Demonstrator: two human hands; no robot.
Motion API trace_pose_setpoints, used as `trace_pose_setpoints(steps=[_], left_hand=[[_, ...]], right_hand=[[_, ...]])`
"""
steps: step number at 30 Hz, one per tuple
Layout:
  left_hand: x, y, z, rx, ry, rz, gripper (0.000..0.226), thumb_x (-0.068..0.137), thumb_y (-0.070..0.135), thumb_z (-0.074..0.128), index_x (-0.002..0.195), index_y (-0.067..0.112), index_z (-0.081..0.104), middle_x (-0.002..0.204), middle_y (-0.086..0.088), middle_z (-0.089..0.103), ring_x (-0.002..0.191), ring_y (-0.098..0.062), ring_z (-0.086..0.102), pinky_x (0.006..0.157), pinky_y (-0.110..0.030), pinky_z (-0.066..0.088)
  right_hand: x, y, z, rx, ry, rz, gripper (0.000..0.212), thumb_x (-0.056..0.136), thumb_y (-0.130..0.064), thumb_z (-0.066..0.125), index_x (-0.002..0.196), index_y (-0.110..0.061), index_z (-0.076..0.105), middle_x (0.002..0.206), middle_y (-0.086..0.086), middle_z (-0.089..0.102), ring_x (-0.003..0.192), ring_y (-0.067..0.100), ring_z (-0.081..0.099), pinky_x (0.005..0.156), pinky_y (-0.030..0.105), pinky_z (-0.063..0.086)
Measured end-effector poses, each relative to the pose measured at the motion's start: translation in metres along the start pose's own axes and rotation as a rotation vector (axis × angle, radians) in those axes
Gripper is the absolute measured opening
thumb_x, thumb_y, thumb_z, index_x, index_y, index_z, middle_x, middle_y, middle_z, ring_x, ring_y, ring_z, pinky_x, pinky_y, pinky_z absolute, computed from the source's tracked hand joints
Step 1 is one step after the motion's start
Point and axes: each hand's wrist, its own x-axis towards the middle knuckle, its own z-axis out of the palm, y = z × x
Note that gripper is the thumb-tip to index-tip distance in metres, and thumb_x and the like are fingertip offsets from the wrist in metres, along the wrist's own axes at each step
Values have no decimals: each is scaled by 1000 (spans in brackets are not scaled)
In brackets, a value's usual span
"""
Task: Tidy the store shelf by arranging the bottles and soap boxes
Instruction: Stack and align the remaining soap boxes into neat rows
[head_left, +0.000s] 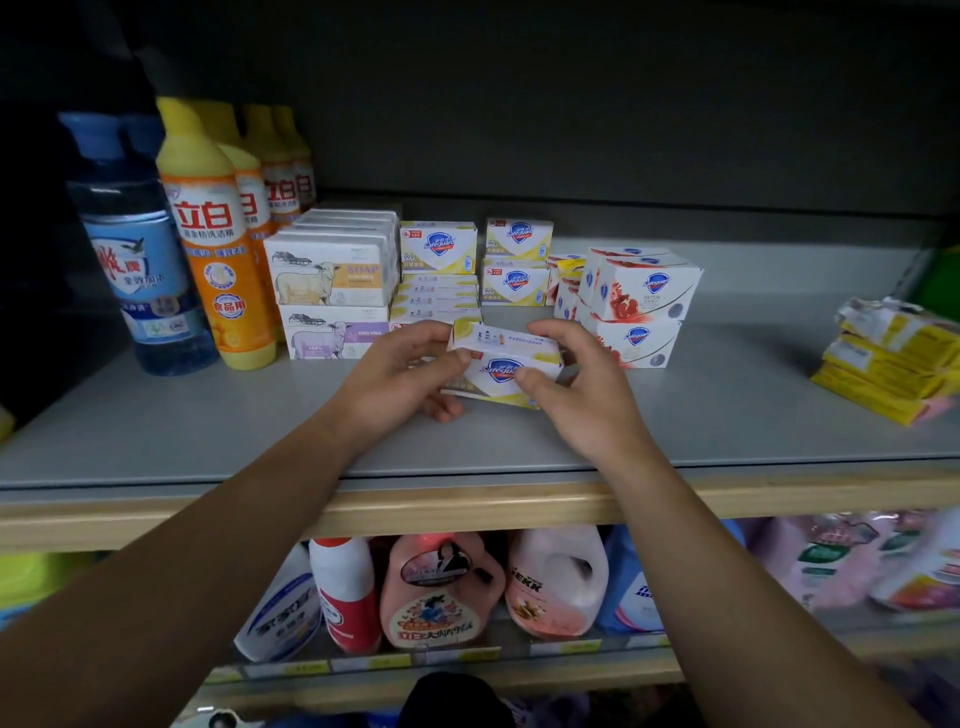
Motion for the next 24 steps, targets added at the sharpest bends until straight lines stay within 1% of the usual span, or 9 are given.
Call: trace_pose_setpoints(steps=[2,4,6,9,11,14,19,22,24], left_hand=[[0,-3,2,294,127,102,12,92,24,66,84,29,72,87,1,72,56,-13,65,57,-26,54],[-2,-6,1,624,218,181,14,89,33,68,96,22,72,84,12,68,64,-5,64,64,-11,46],[-5,-6,-8,797,176,159,28,87,39,67,109,23,70,91,15,68,70,-6,64,64,-3,39],[-9,-2,-27,1023,34,142,38,85,49,61,112,24,70,104,4,73,84,-14,66,72,-19,46],[-14,-2,-40,1163,-9,120,53,80,55,49,113,19,70,108,-3,72,99,-24,65,83,-31,50],[-18,-9,-48,1272,-31,93,61,81,53,41,121,15,67,118,-7,69,111,-30,59,93,-38,47],[-15,-17,-45,1362,-55,80,80,75,64,12,121,22,62,129,3,61,120,-24,53,98,-38,44],[-14,-20,-46,1360,-35,61,82,72,63,8,121,24,61,131,6,58,122,-22,49,102,-38,40],[-14,-22,-46,1354,-24,51,78,73,63,9,119,26,60,129,7,58,121,-23,49,103,-38,40]], right_hand=[[0,-1,0,-60,-9,14,38,83,-15,74,118,-25,62,106,-11,60,102,8,56,87,21,46],[1,-1,1,-126,-25,26,39,83,-15,73,119,-24,62,113,-4,59,107,15,56,95,30,46],[2,-1,3,-178,-15,19,41,82,-16,72,122,-22,62,116,-5,54,113,18,53,101,30,43],[3,-2,8,-317,4,-60,49,79,-22,74,126,-21,61,123,-4,53,120,17,46,97,12,27],[4,-2,12,-453,-58,-120,51,81,-27,73,130,-21,60,127,-2,54,121,19,43,93,11,22],[8,-7,11,-490,-85,-133,50,79,-25,75,127,-20,62,121,-1,57,119,21,43,90,13,23],[30,-25,4,-271,73,-128,44,78,-19,77,120,-24,64,115,-10,52,108,12,51,91,14,34],[58,-38,14,-278,128,-188,45,79,-21,76,122,-24,63,118,-9,50,106,6,49,90,4,31],[81,-44,25,-343,136,-220,47,80,-23,74,126,-23,63,122,-5,50,112,11,48,95,9,31]])
